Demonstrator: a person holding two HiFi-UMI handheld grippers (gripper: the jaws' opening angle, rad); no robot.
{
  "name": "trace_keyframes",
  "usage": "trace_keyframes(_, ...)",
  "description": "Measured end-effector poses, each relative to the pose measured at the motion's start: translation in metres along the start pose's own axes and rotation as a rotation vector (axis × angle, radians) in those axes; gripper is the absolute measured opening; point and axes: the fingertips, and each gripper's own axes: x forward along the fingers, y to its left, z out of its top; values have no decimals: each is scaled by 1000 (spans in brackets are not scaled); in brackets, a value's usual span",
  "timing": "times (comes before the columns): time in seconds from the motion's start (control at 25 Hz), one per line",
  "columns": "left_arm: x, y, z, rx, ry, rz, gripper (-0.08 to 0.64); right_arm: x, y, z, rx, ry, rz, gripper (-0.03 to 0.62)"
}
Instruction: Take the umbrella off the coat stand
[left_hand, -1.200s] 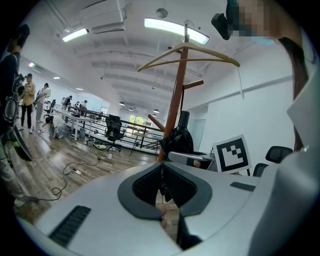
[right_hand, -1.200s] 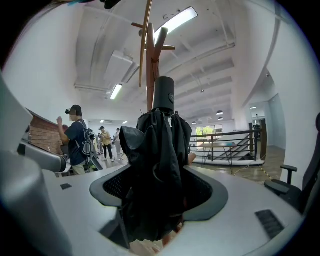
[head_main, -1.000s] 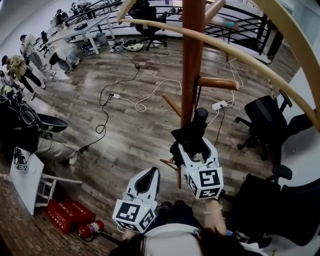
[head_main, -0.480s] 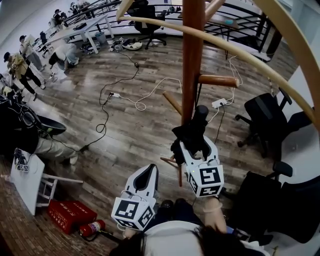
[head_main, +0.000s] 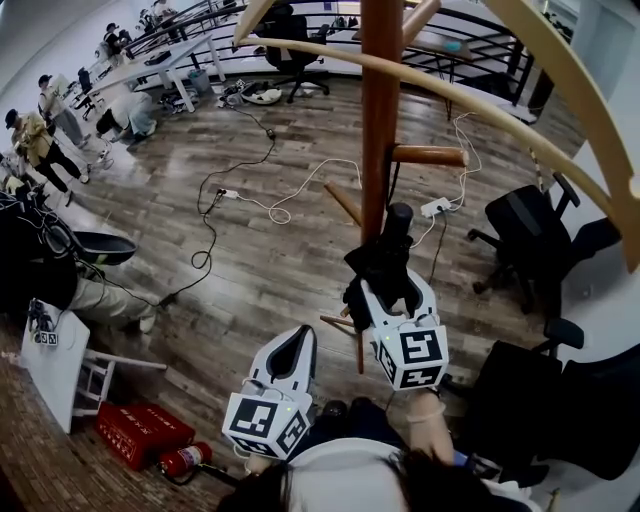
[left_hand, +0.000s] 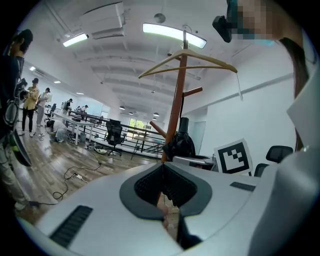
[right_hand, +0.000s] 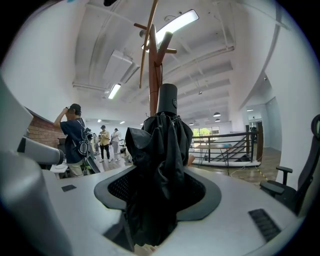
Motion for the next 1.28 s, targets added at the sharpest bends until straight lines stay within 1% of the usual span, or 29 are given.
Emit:
trace_keyframes(0.52,-11,-6,10,17,-36,-9,9,-14,1,21,-8,-64,-17,258)
trace_keyframes(0.88,-17,-13,15,32,-58,-44,9,-28,1,34,-26,-96,-34,258)
trace_keyframes(1.04,-21,-15,17,28,-72,-42,9,-35,-1,38,-30,-109,-45,258)
trace_keyframes(1.28,-26,-19,19,25,-85,-64,9,-43,2,44,-39,-126,-59,258)
